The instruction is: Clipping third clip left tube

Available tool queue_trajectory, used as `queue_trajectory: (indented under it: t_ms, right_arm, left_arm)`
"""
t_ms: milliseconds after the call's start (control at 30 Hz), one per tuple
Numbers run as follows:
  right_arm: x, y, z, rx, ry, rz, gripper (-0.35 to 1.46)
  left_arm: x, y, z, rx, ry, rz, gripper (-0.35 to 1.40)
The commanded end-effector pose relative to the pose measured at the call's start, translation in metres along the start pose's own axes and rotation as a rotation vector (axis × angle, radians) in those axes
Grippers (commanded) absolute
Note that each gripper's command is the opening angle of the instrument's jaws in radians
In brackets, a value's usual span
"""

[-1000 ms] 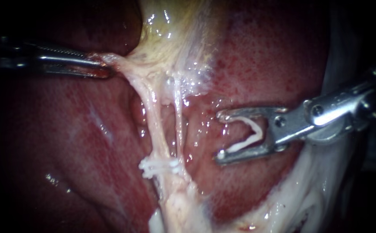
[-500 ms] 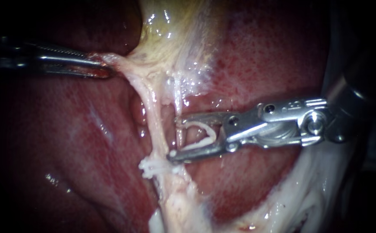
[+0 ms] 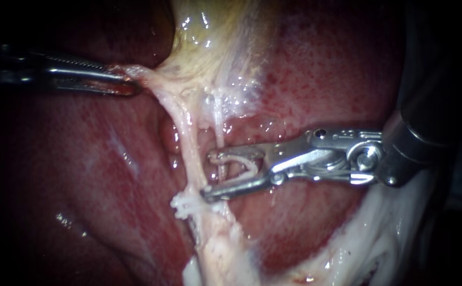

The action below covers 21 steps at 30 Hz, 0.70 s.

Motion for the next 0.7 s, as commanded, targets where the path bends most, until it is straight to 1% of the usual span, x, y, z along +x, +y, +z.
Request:
queue_trajectory:
  t_ms: [33,133,333,533,700]
  right_arm:
    - [-0.0001,0.0002,0.0002,0.005,0.0,0.003,0.48]
    - [-0.0001,0.0005,0.0009,0.027,0.014,0.012,0.48]
    - [0.0011,0.0004,0.0028,0.075,0.072,0.043,0.48]
    - [0.0024,-0.0002,0.0046,0.114,0.125,0.067,0.49]
    - [0.004,-0.0008,0.0048,0.122,0.148,0.075,0.49]
  left_arm:
    - [0.0,0.0,0.0,0.0,0.0,0.0,-0.35]
    - [0.0,-0.0001,0.0,0.0,0.0,0.0,-0.35]
    - [0.0,-0.0001,0.0,0.0,0.0,0.0,-0.35]
    - [0.0,-0.0001,0.0,0.0,0.0,0.0,-0.35]
    - [0.0,-0.0001,0.0,0.0,0.0,0.0,-0.35]
